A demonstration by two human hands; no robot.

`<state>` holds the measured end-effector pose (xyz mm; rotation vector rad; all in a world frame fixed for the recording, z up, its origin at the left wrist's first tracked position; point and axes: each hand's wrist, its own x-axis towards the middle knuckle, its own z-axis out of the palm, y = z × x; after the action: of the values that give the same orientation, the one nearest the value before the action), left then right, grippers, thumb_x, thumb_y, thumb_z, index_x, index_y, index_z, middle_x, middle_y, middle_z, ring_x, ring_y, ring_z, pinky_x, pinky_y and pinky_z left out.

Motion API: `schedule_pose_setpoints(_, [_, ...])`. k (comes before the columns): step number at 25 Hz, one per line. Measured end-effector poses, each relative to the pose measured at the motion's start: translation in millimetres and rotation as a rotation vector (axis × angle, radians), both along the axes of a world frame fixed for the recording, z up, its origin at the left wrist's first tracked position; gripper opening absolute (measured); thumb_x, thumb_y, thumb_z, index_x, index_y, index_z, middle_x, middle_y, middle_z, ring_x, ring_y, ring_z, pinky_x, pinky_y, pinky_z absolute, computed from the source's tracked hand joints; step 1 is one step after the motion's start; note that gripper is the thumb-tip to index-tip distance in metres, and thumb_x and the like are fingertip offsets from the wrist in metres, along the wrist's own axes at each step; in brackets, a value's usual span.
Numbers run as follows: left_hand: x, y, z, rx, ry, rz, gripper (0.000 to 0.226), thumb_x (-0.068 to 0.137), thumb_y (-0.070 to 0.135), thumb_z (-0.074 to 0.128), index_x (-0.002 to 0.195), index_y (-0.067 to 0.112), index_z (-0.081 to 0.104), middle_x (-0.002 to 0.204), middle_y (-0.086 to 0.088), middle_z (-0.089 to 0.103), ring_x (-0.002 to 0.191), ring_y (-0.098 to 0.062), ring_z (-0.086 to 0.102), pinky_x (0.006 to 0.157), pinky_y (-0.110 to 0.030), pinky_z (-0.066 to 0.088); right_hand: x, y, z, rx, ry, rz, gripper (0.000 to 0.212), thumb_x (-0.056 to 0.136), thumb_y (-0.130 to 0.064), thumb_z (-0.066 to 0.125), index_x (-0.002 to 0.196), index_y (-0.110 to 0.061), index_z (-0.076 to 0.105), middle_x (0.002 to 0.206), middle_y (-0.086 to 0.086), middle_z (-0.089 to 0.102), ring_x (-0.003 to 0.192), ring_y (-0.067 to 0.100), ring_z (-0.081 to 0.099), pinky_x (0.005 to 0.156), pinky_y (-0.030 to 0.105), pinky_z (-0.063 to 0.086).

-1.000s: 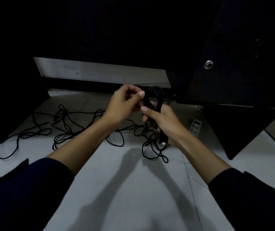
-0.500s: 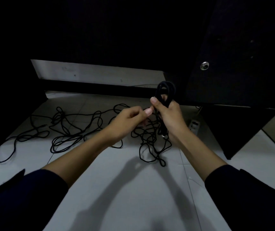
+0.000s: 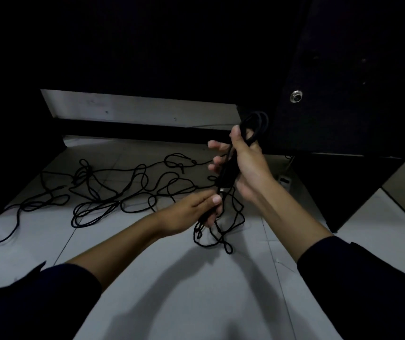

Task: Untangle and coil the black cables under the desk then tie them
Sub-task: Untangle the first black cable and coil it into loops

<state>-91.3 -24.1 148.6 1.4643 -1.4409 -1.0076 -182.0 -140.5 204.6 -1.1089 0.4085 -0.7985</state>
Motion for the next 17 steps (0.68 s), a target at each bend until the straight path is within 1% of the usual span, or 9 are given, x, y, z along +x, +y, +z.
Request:
schedule_pose_setpoints(2, [0,-2,-5,0.019,0.01,-0.001,0.032,0.103,0.028,0.034,0.097,0.004,0.054,0.084,-0.007,0.055,0.078,-0.012,0.055,0.081,-0.029,0.05,-2,-1,0,0.013,0.057,0.013,0.019,0.097,-0.039,0.051,0.099,-0.021,0.046,0.061,-0.004,0.064,0.039,0.005,0.045,0.041,0.024,0.046])
schedule_pose_setpoints(3, [1,-2,-9,0.03,0.011,-0.007,0.03,0.103,0.027,0.034,0.096,0.004,0.054,0.086,-0.005,0.055,0.078,-0.012,0.055,0.083,-0.031,0.05,-3,-2,0,0.014,0.078,0.036,0.021,0.096,-0.04,0.053,0.098,-0.02,0.045,0.055,-0.006,0.055,0.037,0.004,0.037,0.038,0.021,0.04])
schedule_pose_setpoints(5, [4,0,-15,0.038,0.003,-0.012,0.026,0.103,0.025,0.035,0.091,0.01,0.052,0.083,0.005,0.054,0.077,-0.008,0.054,0.083,-0.031,0.049,-5,-3,-2,0.002,0.105,0.086,0.023,0.096,-0.038,0.054,0.098,-0.018,0.044,0.05,-0.009,0.04,0.034,0.003,0.028,0.035,0.018,0.03])
schedule_pose_setpoints(7, [11,2,-19,0.035,-0.085,0.006,0.024,0.103,0.026,0.037,0.09,0.013,0.052,0.082,0.007,0.053,0.078,-0.007,0.053,0.083,-0.029,0.048,-6,-3,-3,-0.004,0.129,0.102,0.021,0.096,-0.035,0.055,0.095,-0.016,0.046,0.048,-0.008,0.035,0.032,0.003,0.025,0.033,0.016,0.024])
schedule_pose_setpoints(9, [21,3,-21,0.053,-0.266,0.024,0.025,0.102,0.029,0.038,0.096,0.011,0.054,0.088,0.0,0.057,0.084,-0.013,0.055,0.084,-0.028,0.046,-8,-4,-3,0.003,0.152,0.104,0.022,0.095,-0.033,0.057,0.093,-0.014,0.047,0.046,-0.008,0.033,0.031,0.004,0.024,0.032,0.015,0.021])
schedule_pose_setpoints(11, [31,5,-23,0.052,-0.368,0.047,0.028,0.102,0.029,0.039,0.099,0.008,0.056,0.095,-0.007,0.06,0.093,-0.019,0.058,0.088,-0.034,0.046,-11,-6,1,-0.042,0.206,0.123,0.024,0.094,-0.034,0.059,0.093,-0.012,0.049,0.046,-0.007,0.033,0.031,0.004,0.023,0.033,0.015,0.02])
schedule_pose_setpoints(13, [37,6,-16,-0.015,-0.386,0.099,0.027,0.1,0.027,0.043,0.095,0.006,0.06,0.092,-0.011,0.062,0.088,-0.02,0.059,0.085,-0.041,0.047,-15,-8,5,-0.161,0.304,0.143,0.025,0.094,-0.036,0.06,0.093,-0.012,0.052,0.048,-0.007,0.034,0.032,0.005,0.024,0.034,0.016,0.02])
schedule_pose_setpoints(14, [39,5,-8,-0.064,-0.371,0.129,0.025,0.099,0.026,0.046,0.092,0.007,0.061,0.087,-0.01,0.062,0.082,-0.018,0.058,0.08,-0.041,0.048,-16,-7,6,-0.22,0.357,0.142,0.025,0.094,-0.037,0.059,0.092,-0.013,0.054,0.048,-0.007,0.035,0.032,0.005,0.024,0.034,0.016,0.02])
schedule_pose_setpoints(17, [40,0,18,-0.184,-0.342,0.181,0.018,0.096,0.029,0.053,0.086,0.022,0.065,0.079,0.003,0.062,0.073,-0.01,0.057,0.07,-0.031,0.046,-20,-5,3,-0.306,0.459,0.088,0.021,0.094,-0.038,0.058,0.088,-0.017,0.058,0.05,-0.007,0.037,0.034,0.006,0.027,0.036,0.018,0.022])
